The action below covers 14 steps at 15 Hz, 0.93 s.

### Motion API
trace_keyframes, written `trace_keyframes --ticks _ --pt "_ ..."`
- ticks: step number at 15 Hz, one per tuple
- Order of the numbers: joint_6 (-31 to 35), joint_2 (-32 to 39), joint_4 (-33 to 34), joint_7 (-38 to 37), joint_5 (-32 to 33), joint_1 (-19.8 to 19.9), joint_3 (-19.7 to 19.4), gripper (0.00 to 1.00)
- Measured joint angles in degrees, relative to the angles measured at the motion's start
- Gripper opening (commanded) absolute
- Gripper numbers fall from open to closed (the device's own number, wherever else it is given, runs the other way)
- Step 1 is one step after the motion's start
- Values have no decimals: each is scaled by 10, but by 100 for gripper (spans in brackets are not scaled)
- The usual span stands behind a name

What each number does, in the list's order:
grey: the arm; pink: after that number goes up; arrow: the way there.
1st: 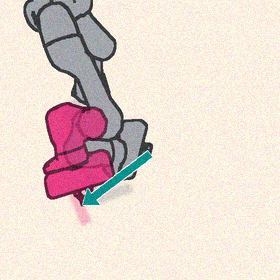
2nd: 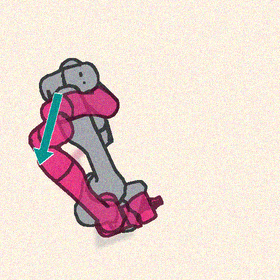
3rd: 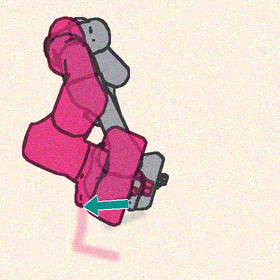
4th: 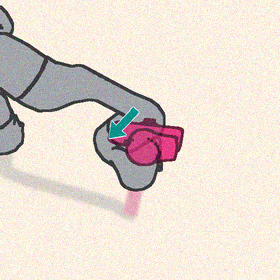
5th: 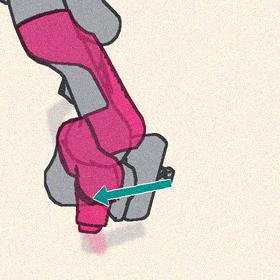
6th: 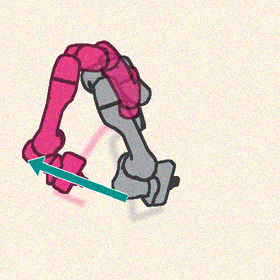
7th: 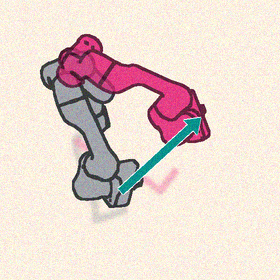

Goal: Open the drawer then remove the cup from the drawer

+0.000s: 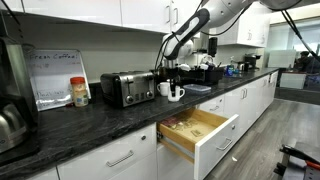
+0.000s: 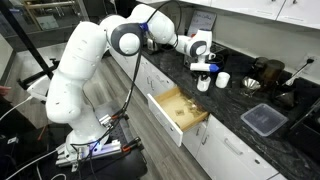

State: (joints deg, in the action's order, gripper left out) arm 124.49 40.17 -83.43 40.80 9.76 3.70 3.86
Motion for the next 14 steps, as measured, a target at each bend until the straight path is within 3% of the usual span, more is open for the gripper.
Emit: trace_keyframes --ticks 6,14 --pt "-4 0 11 1 0 2 0 99" --pt "-60 -4 51 0 -15 1 3 100"
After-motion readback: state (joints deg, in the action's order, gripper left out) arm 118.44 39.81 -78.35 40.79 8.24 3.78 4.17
